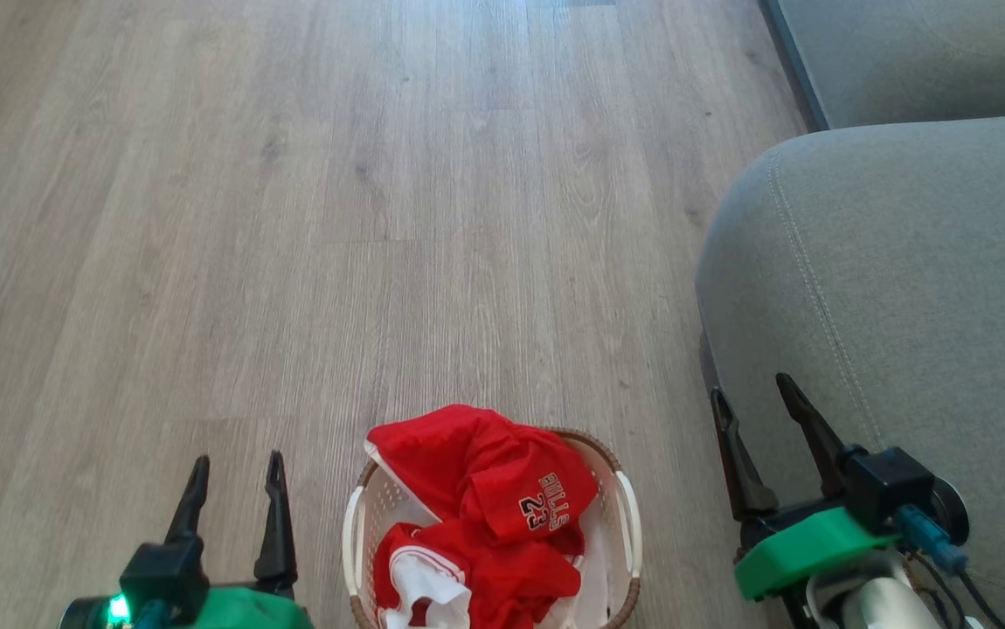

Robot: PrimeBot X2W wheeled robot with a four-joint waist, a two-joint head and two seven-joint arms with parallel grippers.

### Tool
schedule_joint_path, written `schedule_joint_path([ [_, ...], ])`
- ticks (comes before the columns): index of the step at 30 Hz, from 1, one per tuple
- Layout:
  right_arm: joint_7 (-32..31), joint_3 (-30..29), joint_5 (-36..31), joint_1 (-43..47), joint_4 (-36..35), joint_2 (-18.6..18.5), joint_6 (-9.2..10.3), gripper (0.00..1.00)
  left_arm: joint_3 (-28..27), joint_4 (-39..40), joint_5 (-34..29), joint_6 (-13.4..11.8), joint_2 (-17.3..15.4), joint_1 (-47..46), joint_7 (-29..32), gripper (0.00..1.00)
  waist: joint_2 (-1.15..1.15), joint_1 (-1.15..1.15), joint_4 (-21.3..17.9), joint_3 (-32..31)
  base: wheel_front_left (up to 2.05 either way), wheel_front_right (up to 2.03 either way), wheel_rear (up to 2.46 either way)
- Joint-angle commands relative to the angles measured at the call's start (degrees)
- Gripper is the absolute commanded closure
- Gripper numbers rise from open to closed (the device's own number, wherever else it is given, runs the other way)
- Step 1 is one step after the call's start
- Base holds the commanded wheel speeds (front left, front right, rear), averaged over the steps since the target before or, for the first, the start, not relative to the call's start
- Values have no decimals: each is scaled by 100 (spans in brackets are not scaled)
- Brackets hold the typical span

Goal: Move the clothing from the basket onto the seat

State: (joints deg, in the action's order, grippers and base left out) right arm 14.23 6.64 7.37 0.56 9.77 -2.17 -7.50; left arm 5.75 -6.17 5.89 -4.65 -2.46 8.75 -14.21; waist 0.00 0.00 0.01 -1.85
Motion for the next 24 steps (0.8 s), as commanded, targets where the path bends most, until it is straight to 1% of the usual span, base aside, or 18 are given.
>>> schedule_joint_path([
  [1, 77, 156, -44, -240, -198, -71, 1, 0, -136, 130, 17, -50, -43, -91, -79, 0, 0, 0, 0, -6, 0, 0, 0],
  [24, 77, 196, -60, -158, -184, -71, 1, 0, -60, 8, 57, -59, -42, -27, -79, 0, 0, 0, 7, -103, 0, 0, 0],
])
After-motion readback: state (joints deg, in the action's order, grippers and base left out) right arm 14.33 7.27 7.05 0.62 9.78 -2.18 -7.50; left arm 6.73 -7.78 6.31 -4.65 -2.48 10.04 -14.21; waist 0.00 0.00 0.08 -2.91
